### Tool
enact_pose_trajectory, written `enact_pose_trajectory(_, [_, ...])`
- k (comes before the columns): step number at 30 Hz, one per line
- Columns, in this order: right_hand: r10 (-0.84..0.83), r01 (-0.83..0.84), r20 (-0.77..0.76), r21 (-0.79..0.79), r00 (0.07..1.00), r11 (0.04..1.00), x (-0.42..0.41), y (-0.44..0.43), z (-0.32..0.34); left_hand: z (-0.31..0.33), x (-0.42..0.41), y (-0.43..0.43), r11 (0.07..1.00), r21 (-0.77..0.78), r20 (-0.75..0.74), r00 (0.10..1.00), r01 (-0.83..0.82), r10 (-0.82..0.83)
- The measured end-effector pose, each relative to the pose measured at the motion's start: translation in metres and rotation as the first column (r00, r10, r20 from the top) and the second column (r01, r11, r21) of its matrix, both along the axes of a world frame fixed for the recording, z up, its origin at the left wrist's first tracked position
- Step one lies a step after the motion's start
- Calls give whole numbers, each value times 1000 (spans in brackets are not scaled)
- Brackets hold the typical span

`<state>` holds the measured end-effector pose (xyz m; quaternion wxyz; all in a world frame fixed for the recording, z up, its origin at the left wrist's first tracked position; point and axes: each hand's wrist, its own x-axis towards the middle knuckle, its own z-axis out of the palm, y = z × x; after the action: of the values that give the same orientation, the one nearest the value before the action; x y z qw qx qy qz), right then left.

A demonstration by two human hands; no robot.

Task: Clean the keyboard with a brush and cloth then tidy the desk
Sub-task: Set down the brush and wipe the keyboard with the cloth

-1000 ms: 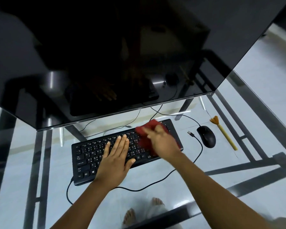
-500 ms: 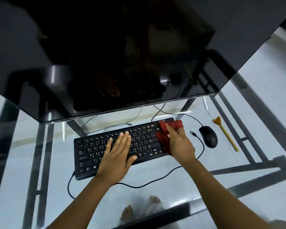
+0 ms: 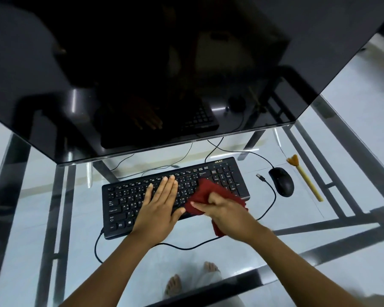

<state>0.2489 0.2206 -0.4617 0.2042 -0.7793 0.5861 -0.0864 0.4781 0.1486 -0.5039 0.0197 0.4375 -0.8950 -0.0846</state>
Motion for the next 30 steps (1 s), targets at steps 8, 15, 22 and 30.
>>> enact_pose_trajectory(8, [-584,583,20,-100,811,806,-16,-42,-8,-1,1,-2,1000,13,-14,1000,5,-5])
enact_pose_trajectory(15, [-528,529,26,-62,849,846,-22,-62,-7,-1,2,-2,1000,0,-3,1000,17,-17])
enact_pose_trajectory(22, [-259,257,-13,-93,966,962,12,-62,-8,-1,2,-1,1000,-7,3,1000,13,-13])
enact_pose_trajectory(30, [-336,336,14,-23,942,941,38,-67,0,-1,1,-1,1000,8,7,1000,10,-10])
